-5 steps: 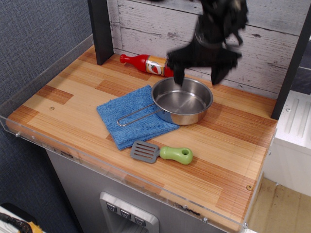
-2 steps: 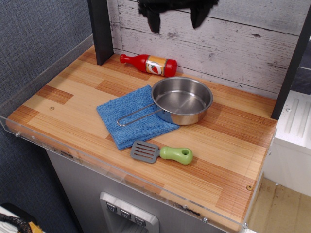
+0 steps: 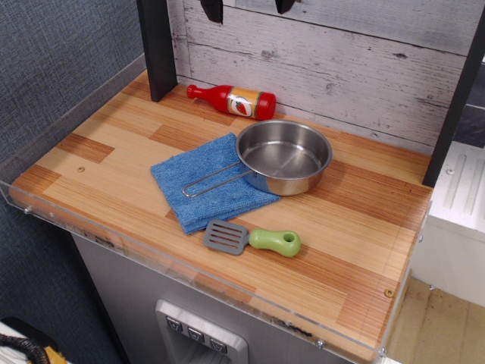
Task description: PICK UP THE VESSEL AND PLACE ON THE BLUE TOWEL
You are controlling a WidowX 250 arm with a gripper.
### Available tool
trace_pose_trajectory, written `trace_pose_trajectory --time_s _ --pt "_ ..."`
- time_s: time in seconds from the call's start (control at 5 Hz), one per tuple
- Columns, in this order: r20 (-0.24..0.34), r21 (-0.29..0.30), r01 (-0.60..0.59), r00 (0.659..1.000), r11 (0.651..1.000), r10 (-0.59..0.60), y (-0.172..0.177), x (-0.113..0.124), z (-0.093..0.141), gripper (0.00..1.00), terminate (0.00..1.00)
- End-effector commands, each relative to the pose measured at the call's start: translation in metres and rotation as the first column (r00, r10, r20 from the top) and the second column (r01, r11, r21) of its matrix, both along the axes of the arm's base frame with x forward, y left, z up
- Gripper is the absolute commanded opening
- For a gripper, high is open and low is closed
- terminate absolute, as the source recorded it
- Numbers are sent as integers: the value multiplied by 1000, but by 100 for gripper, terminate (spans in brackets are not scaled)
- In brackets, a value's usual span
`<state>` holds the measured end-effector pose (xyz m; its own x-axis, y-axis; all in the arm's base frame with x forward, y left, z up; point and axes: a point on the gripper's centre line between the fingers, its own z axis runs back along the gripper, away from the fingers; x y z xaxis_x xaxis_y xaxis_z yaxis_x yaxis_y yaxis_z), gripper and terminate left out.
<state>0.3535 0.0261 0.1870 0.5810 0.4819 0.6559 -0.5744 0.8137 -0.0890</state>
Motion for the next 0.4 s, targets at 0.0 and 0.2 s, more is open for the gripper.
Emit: trace_pose_trajectory --time_s 0.0,0.2 --pt "37 -2 -1 999 1000 1 -1 -13 10 100 0" --pt "37 -2 -1 999 1000 1 -1 -13 10 100 100"
